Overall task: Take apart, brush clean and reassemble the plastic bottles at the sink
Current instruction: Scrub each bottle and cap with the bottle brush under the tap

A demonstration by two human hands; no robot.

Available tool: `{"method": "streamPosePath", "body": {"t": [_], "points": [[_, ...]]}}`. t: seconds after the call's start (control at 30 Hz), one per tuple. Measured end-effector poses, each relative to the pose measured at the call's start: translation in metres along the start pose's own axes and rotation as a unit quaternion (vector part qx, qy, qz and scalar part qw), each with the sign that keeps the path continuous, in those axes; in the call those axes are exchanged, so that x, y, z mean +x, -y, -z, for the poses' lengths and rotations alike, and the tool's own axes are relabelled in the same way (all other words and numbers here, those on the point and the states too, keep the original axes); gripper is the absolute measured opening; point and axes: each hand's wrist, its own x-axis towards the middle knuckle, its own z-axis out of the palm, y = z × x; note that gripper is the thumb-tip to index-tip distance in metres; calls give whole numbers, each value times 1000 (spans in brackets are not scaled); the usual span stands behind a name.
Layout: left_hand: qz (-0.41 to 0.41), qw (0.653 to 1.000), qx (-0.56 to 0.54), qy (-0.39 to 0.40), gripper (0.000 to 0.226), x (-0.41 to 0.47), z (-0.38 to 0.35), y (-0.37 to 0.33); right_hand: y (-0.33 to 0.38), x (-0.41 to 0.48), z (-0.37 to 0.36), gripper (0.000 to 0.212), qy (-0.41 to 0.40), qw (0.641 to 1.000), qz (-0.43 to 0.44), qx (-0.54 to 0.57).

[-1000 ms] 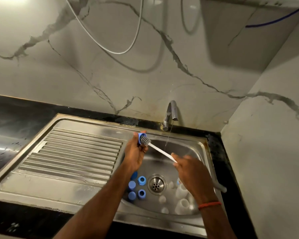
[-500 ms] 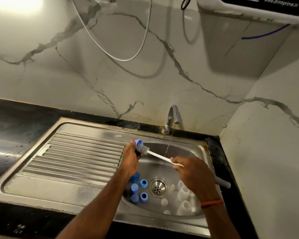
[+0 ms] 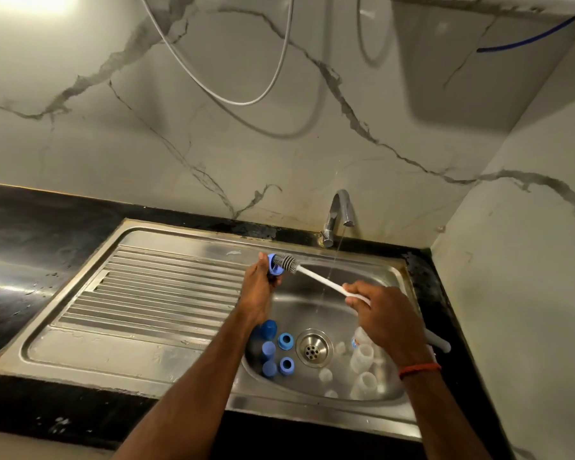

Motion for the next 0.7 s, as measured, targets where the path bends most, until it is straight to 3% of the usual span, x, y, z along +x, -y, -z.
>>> {"method": "streamPosePath", "body": {"t": [0.1,0.23,0.4,0.6,0.7], "points": [[-9,1000,12,3,39,3,-5,-7,4,-8,-12,20,24,999,-30,-17],[12,1000,-5,4,41,-2,6,1,1,-9,-14,20,104,994,-8,25],[6,1000,2,5,40,-3,-1,0,-1,-3,-11,15,38,998,-32,26],[30,996,-81,-28,41,2,2,-3,-1,-5,-21,15,131,982,-59,122],[33,996,-83,-20,43,3,1,-1,-9,1,-14,15,85,986,-51,134]]}}
